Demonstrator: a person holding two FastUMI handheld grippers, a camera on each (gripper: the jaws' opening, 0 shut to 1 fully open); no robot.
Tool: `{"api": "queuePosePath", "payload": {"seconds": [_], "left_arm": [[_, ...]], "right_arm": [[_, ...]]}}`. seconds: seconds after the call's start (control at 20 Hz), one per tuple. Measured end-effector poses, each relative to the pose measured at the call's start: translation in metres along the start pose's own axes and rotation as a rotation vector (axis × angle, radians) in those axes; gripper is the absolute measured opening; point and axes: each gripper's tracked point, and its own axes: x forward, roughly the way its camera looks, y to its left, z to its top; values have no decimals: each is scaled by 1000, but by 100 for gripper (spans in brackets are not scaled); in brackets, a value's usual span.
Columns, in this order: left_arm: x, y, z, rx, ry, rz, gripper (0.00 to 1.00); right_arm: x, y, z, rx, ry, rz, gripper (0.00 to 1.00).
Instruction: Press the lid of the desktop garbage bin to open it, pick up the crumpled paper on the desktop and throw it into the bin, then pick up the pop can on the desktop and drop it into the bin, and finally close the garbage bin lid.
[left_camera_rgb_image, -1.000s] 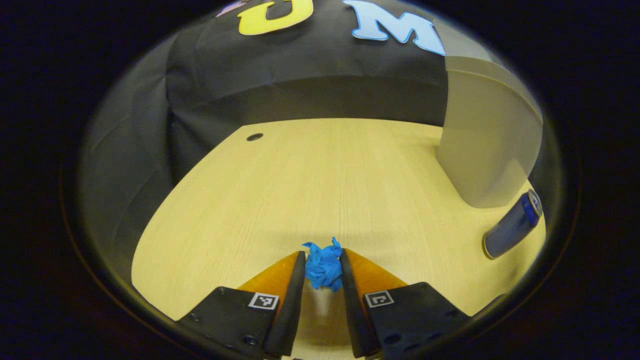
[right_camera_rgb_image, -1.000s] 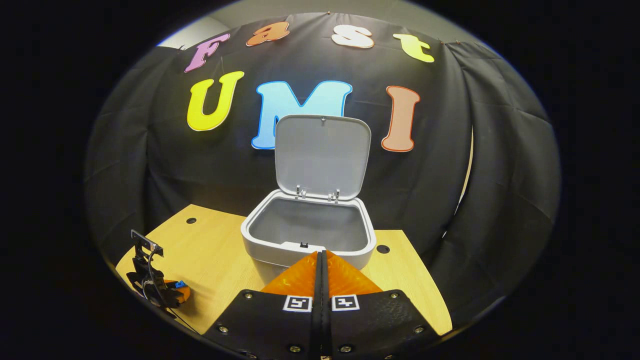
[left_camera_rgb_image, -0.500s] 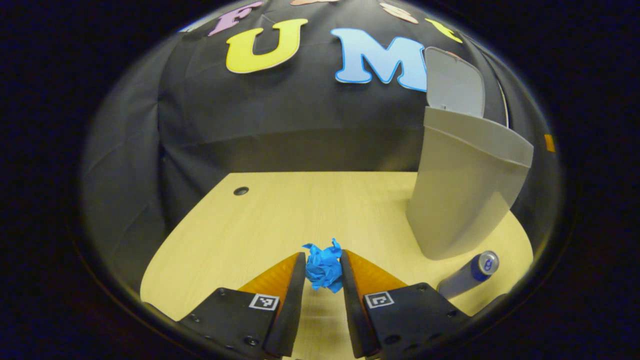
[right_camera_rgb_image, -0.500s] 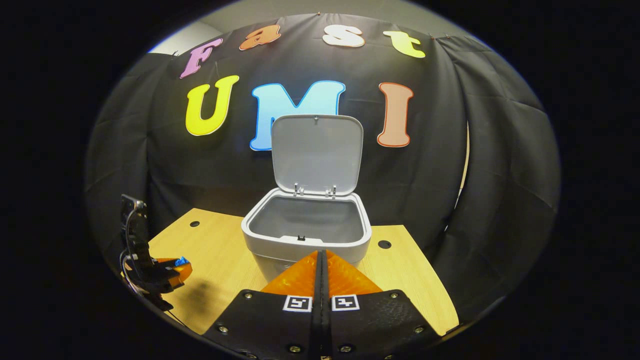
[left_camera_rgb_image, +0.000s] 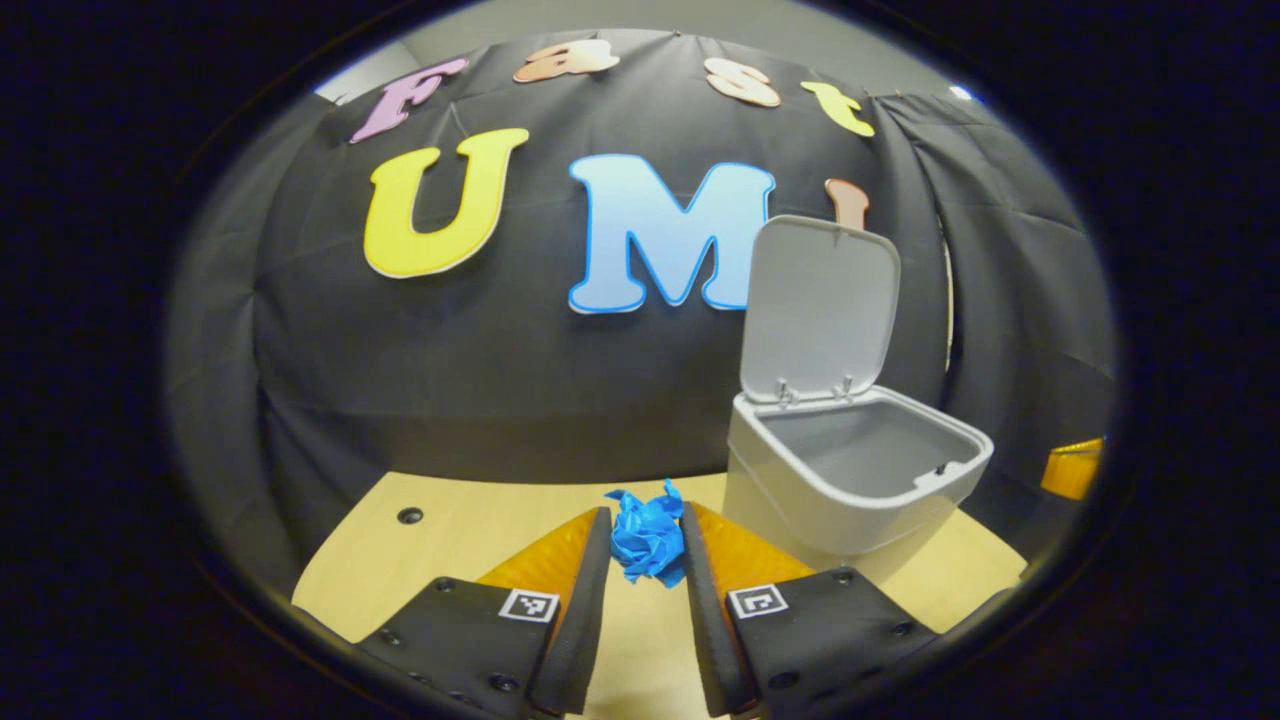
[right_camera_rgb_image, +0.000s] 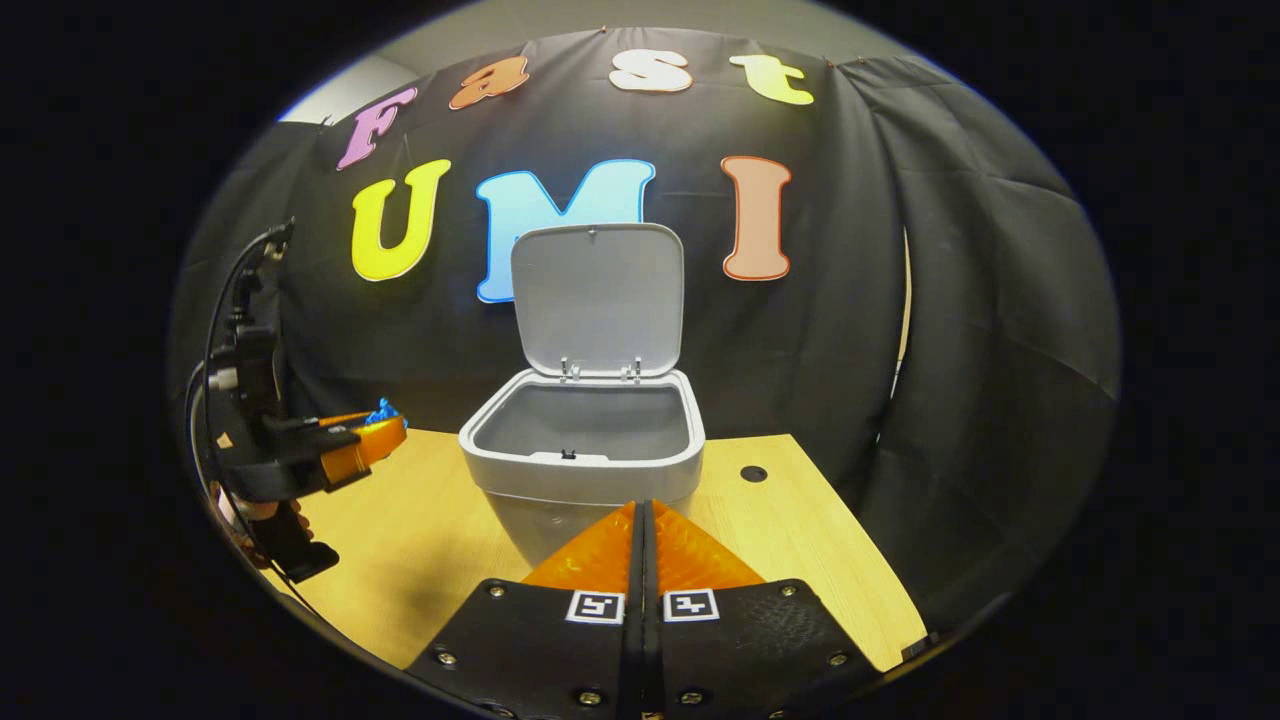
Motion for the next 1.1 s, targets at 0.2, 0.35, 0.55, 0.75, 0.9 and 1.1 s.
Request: {"api": "queuePosePath", "payload": {"seconds": [0.2, 0.35, 0.55, 0.75, 0.9, 1.1], "left_arm": [[15, -46, 34, 26, -53, -84, 49], [29, -99, 43, 57, -65, -179, 50], [39, -121, 36, 73, -41, -218, 50], [45, -123, 29, 63, -21, -219, 75], [46, -115, 28, 62, -14, -201, 82], [41, -102, 30, 64, -14, -181, 79]], "right_arm": [[-7, -17, -3, 21, -7, -40, 0], [-15, -40, -5, 56, -12, -100, 0], [-24, -59, -12, 92, -8, -156, 0], [-28, -64, -19, 107, 1, -183, 0], [-26, -60, -20, 104, 5, -177, 0], [-20, -48, -20, 97, 11, -150, 0]]}}
